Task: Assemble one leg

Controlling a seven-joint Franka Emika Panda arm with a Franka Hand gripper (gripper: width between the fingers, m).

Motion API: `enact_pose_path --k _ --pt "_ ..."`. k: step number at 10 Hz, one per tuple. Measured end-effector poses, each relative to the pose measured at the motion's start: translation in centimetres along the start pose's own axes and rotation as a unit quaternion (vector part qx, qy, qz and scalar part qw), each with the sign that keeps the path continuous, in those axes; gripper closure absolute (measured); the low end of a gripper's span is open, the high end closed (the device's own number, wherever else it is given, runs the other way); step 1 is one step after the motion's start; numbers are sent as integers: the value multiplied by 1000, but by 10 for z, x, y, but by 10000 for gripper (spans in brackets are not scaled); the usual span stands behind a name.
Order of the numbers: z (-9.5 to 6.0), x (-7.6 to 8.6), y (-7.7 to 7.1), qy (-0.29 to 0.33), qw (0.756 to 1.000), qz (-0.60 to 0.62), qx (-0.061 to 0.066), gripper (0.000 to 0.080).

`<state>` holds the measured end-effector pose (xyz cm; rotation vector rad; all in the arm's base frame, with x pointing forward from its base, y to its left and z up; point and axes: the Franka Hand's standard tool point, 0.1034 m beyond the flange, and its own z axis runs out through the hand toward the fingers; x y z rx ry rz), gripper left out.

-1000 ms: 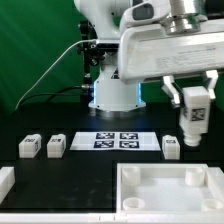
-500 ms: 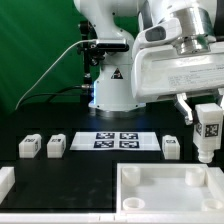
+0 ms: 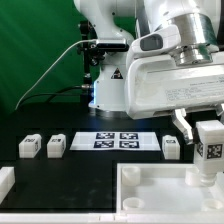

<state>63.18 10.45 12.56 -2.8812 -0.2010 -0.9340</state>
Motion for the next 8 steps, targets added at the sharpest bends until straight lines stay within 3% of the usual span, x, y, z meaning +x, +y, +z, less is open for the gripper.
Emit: enact_pose_path --k 1,4,8 --pt "7 5 0 3 1000 2 1 508" --pt "29 -20 -10 7 1000 1 3 508" --pt "30 -19 -10 14 1000 -1 3 508"
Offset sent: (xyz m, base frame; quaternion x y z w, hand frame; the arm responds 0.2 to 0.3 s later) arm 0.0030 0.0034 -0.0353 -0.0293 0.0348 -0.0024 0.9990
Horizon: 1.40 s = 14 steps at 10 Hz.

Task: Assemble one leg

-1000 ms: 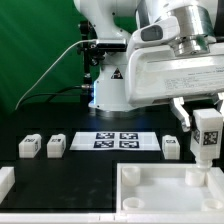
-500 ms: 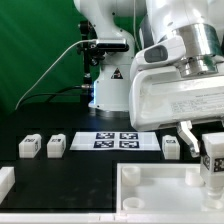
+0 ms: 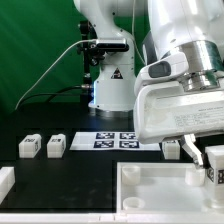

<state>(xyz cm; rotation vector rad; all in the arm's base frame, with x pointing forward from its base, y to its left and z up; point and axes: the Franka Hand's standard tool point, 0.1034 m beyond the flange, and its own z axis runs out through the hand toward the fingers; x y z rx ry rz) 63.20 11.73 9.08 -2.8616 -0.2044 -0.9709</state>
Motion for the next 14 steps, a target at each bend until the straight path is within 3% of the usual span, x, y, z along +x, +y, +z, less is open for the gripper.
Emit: enact_pose_path --k 7,12,14 --pt "-5 -6 3 -15 1000 0 0 508" --pt "-4 -24 1 -30 1000 -2 1 507" --pt "-1 -23 -1 -16 1000 -2 0 507"
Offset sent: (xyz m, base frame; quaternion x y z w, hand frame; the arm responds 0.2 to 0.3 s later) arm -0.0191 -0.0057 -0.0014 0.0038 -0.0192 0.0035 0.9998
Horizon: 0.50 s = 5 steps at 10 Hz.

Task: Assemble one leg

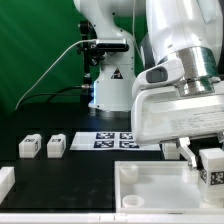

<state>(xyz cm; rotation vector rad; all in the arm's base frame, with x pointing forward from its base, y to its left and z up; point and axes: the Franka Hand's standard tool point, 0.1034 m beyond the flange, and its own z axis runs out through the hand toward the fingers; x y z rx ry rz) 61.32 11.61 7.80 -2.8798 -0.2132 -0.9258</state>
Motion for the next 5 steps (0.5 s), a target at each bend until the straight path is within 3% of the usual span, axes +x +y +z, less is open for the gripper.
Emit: enact_pose_path --k 4,5 --pt "4 5 1 9 1000 5 -4 507" --pt "4 5 1 9 1000 5 -4 333"
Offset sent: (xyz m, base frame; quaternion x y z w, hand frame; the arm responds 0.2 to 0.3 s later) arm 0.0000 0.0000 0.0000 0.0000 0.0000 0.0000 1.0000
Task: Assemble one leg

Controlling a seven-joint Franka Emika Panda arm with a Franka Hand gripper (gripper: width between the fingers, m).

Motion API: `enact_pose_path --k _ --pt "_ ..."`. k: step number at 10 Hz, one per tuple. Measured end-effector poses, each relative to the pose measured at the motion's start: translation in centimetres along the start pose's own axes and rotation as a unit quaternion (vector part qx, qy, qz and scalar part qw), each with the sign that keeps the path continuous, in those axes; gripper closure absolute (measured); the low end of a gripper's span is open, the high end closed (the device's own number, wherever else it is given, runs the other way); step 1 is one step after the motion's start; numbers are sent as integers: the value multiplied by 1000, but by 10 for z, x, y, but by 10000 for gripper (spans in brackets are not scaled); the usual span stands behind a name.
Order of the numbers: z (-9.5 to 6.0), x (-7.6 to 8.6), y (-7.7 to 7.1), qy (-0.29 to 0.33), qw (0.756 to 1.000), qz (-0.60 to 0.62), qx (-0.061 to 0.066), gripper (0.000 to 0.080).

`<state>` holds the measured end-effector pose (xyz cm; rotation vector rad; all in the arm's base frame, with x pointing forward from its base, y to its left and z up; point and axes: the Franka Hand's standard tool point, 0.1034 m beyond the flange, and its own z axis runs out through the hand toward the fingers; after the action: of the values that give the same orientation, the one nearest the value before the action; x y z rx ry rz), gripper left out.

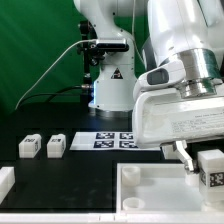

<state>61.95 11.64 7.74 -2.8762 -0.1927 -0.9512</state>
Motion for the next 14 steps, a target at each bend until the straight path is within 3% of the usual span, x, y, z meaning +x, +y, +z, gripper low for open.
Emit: enact_pose_path --k 1,2,5,6,10,11,12,13,14 --pt "0 0 0 0 1000 0 0 214" --pt "0 0 0 0 1000 0 0 163" --pt "0 1 1 1 1000 0 -1 151" --pt "6 -12 -9 -31 999 6 6 151" --pt "6 -12 -7 -30 1000 5 5 151" --pt "3 -14 -8 -71 997 7 12 151" --pt "-10 1 -5 -72 997 6 11 151" --pt "-11 -5 -8 -135 991 7 24 151" --pt "-18 7 -7 -217 975 11 41 151"
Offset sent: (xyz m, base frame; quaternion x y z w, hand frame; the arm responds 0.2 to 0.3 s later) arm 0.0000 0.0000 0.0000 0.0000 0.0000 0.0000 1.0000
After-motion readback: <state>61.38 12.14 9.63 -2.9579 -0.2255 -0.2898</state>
